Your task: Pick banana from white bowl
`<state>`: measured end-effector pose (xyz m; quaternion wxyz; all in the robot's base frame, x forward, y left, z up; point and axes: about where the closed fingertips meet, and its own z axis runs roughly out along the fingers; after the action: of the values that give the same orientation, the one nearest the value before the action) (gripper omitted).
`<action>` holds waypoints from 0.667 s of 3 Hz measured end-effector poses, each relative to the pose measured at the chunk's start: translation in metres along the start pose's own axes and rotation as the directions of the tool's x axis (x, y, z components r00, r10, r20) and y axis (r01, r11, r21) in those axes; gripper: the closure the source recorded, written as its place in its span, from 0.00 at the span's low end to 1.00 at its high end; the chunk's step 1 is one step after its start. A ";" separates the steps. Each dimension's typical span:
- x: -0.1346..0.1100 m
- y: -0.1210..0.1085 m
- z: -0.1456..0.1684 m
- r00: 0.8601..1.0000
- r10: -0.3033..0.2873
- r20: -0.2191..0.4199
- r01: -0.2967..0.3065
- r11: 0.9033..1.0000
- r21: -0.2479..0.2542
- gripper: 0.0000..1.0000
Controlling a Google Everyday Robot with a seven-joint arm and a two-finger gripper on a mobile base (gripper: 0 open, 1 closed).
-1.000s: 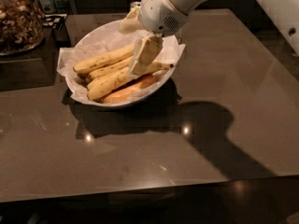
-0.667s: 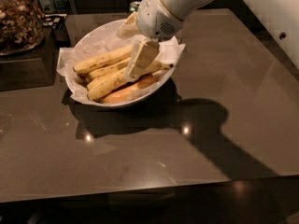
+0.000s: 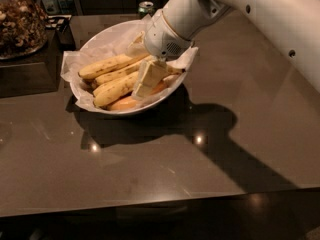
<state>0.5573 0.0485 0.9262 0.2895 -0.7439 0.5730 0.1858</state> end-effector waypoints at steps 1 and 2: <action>0.005 0.005 0.013 1.000 0.002 -0.016 -0.002 1.000 -0.014 0.29; 0.005 0.009 0.023 0.999 -0.015 -0.046 0.014 1.000 -0.019 0.47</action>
Offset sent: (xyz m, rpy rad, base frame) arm -0.0085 0.0111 -0.0319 -0.0902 -0.0214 0.0172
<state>0.5513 0.0575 0.9036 0.2703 -0.7550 0.5723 0.1717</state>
